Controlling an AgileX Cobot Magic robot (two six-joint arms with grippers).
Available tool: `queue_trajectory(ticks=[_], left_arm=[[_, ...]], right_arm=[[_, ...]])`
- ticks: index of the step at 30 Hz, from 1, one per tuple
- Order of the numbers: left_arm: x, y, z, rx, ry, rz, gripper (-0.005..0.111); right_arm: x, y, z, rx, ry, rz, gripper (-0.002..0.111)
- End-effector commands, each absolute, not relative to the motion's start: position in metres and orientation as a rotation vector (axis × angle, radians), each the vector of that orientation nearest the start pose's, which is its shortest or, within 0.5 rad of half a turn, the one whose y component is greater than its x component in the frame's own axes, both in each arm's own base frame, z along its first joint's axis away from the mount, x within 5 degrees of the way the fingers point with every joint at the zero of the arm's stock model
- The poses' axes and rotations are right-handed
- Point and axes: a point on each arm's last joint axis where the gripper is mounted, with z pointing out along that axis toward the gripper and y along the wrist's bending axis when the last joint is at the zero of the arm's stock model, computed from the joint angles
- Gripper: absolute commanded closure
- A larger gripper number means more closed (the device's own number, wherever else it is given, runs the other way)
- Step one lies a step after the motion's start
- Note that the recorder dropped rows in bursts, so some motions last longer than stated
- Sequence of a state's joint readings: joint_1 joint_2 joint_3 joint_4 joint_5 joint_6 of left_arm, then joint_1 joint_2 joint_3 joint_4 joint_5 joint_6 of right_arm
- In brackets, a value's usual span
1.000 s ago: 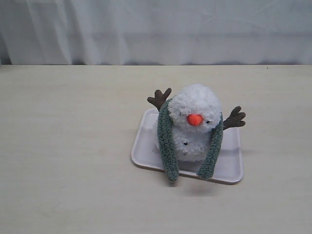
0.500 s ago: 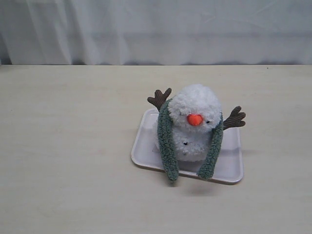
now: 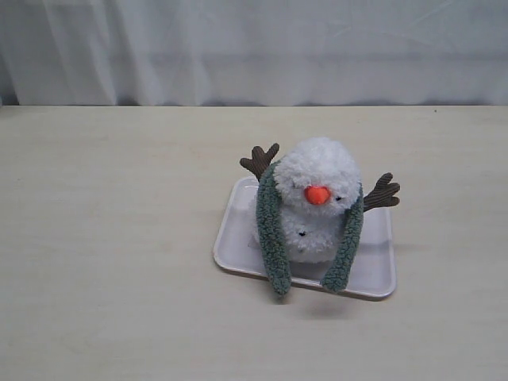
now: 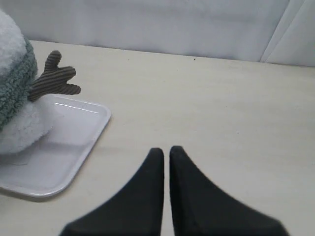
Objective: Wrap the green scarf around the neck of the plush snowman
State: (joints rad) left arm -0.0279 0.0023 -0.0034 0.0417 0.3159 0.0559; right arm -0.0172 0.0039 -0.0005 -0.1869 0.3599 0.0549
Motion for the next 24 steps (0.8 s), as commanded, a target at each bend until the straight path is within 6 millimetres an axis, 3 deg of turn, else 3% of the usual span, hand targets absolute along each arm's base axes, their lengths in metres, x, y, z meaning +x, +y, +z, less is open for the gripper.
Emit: queue_trajectory(ticks=[1,24], left_arm=[[0.0542,-0.0009,0.1853,0.11,1.789,0.053,0.107],[0.0542,-0.0009,0.1853,0.11,1.789,0.053,0.107]], right_arm=[[0.0528,-0.007,0.181,-0.011,1.843,-0.132,0.104],[0.0531,-0.007,0.1819,0.097,1.828,-0.05,0.104]])
